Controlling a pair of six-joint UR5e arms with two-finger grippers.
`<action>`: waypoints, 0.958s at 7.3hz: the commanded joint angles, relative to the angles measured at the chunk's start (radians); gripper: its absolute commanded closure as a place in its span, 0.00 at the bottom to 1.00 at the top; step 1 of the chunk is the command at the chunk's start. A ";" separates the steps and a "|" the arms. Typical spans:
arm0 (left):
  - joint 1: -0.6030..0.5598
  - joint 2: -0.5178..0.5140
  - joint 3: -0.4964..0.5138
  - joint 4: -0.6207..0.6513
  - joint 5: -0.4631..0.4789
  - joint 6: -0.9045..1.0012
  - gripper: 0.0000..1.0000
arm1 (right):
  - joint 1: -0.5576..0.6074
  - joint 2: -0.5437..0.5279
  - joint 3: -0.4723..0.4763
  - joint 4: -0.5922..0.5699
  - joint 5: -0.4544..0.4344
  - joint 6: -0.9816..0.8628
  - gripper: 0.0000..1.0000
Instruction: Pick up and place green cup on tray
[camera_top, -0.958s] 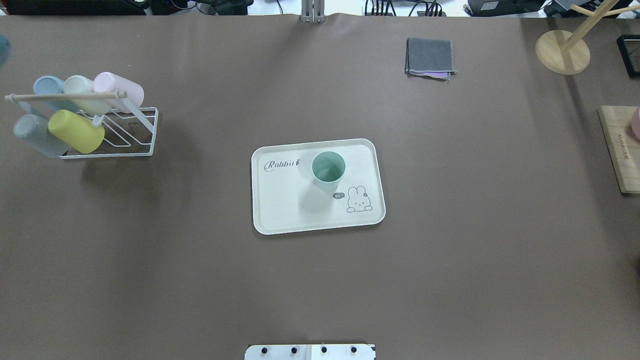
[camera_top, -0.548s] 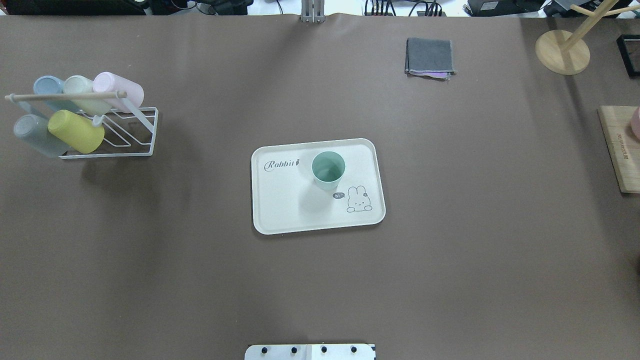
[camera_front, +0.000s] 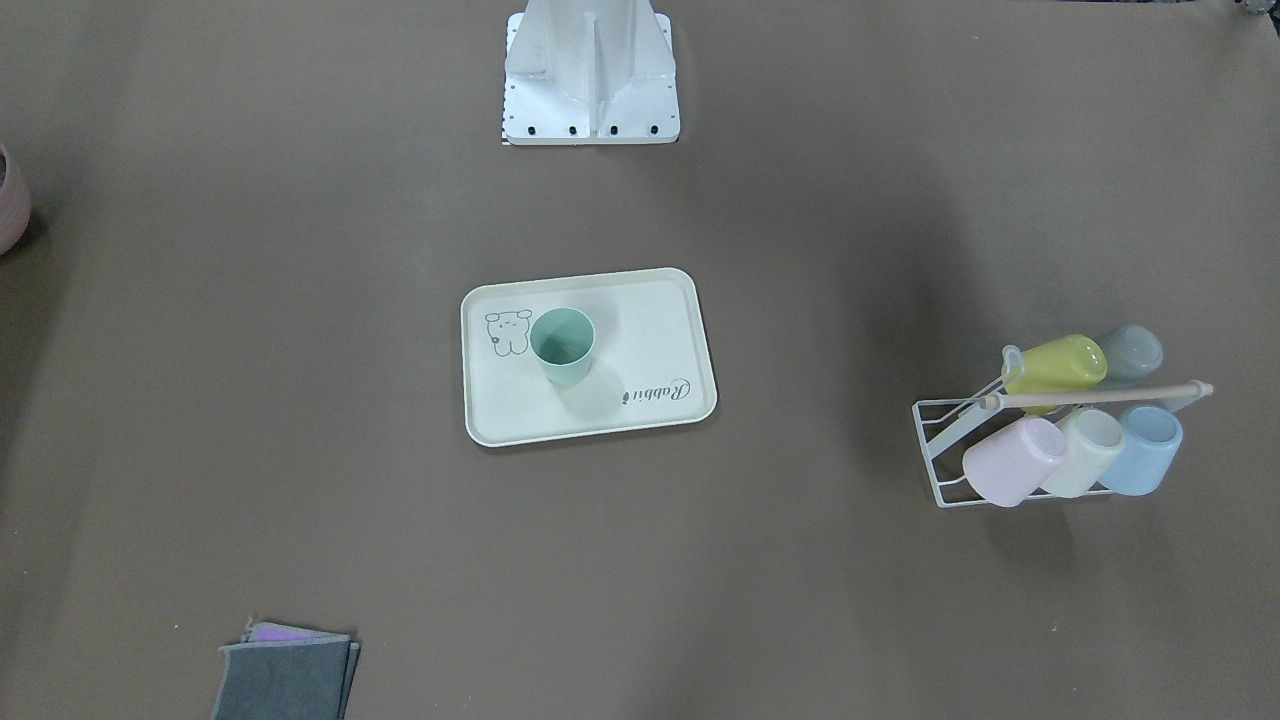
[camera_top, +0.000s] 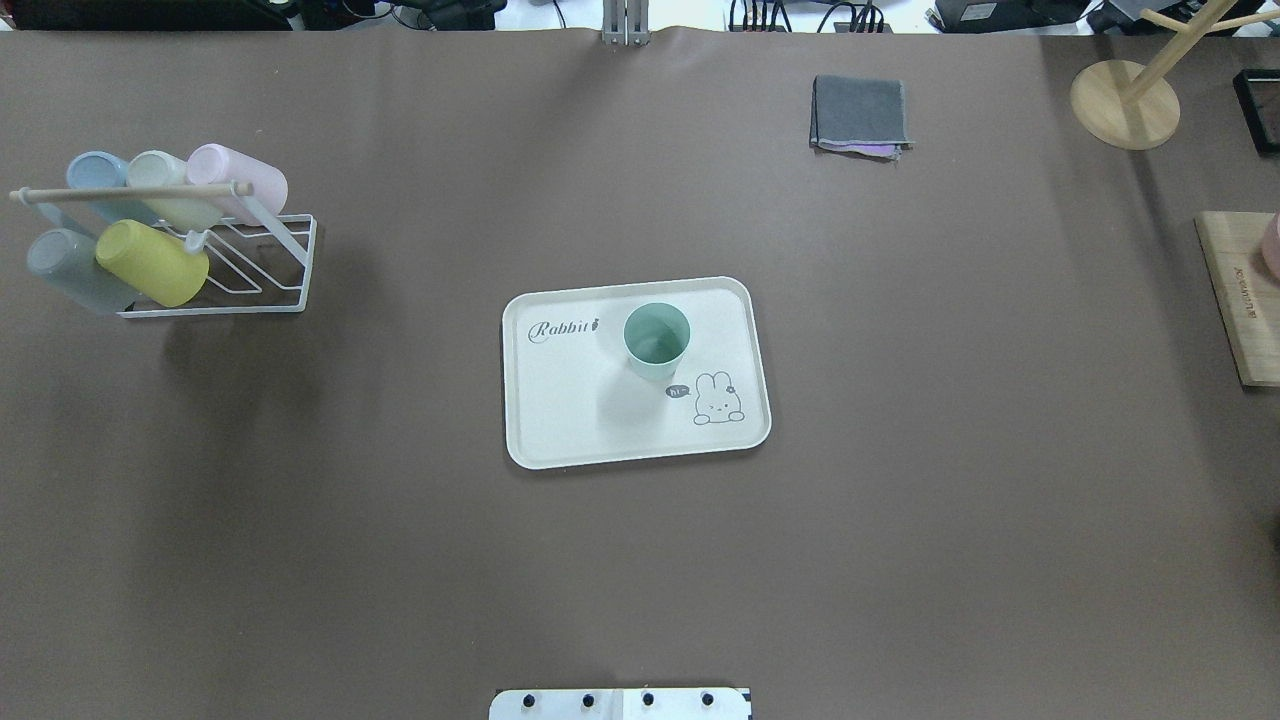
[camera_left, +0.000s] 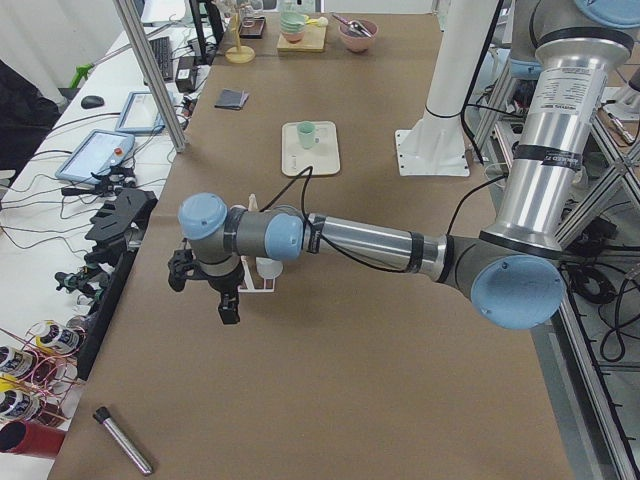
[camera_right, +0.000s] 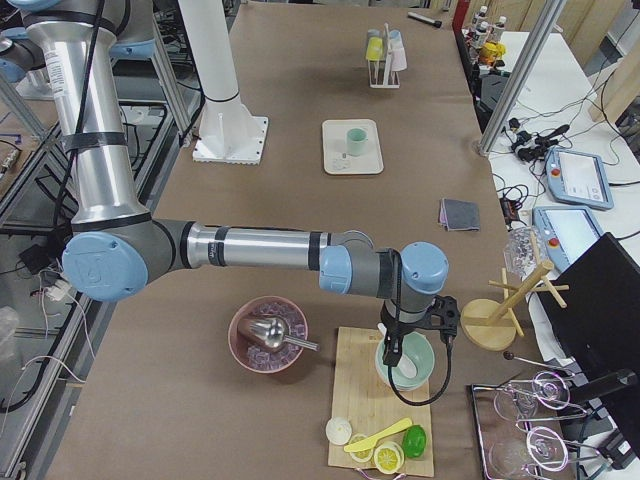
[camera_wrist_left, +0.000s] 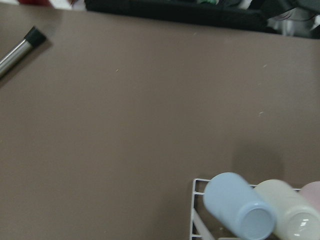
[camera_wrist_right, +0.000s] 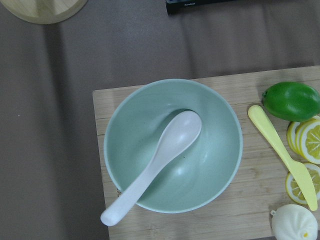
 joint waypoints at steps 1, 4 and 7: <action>-0.001 0.049 0.019 -0.054 -0.002 0.015 0.01 | 0.000 0.001 0.000 0.000 0.000 0.000 0.00; -0.007 0.069 0.007 -0.113 -0.003 0.015 0.01 | 0.000 0.001 0.006 0.000 0.000 0.002 0.00; -0.011 0.062 0.011 -0.099 -0.031 0.015 0.01 | 0.002 0.000 0.006 0.000 0.000 0.002 0.00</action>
